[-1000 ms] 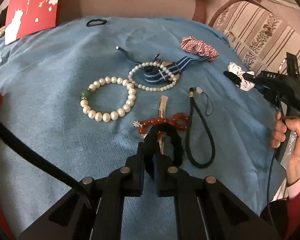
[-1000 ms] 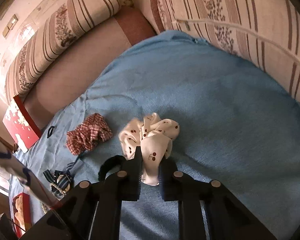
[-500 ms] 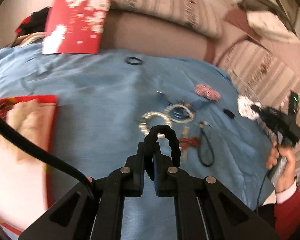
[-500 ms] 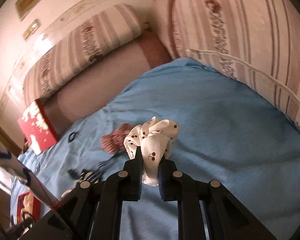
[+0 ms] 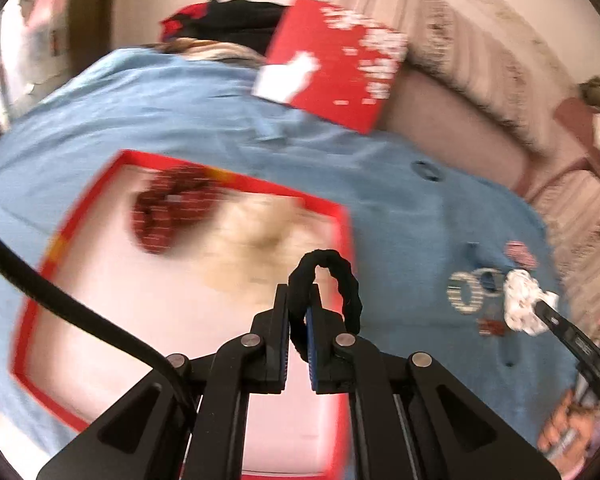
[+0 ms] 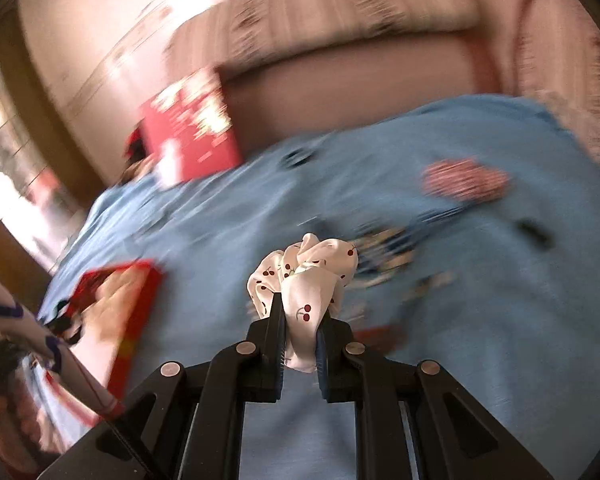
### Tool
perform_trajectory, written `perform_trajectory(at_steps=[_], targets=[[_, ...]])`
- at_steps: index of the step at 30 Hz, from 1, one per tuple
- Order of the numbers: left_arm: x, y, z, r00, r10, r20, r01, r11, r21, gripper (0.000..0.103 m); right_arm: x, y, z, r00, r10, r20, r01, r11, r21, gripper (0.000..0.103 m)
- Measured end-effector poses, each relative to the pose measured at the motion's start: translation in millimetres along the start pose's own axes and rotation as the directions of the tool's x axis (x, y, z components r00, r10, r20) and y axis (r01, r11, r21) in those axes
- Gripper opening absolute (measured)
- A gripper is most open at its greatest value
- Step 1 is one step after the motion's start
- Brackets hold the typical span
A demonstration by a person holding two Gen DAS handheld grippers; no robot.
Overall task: Organize jewelry
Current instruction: 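Carry both into the red box while the left tool releases the black scrunchie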
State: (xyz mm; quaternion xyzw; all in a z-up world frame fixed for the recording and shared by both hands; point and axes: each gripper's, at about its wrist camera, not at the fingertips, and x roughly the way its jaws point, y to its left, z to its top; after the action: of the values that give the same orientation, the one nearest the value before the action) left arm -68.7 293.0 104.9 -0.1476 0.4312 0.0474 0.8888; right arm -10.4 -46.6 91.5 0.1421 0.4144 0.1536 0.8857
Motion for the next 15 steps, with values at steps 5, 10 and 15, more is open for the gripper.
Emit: perform_trajectory(at_steps=[5, 10, 15], targets=[[7, 57, 5, 0.993, 0.115, -0.005, -0.115, 0.989, -0.089, 0.007, 33, 81, -12, 0.985, 0.137, -0.103, -0.144, 0.988, -0.057, 0.014], [15, 99, 3, 0.993, 0.118, -0.03, -0.121, 0.975, -0.184, 0.007, 60, 160, -25, 0.953, 0.228, -0.201, -0.257, 0.957, -0.134, 0.014], [20, 124, 7, 0.992, 0.121, -0.033, -0.125, 0.963, -0.237, 0.007, 92, 214, -40, 0.919, 0.272, -0.285, -0.324, 0.934, -0.154, 0.014]])
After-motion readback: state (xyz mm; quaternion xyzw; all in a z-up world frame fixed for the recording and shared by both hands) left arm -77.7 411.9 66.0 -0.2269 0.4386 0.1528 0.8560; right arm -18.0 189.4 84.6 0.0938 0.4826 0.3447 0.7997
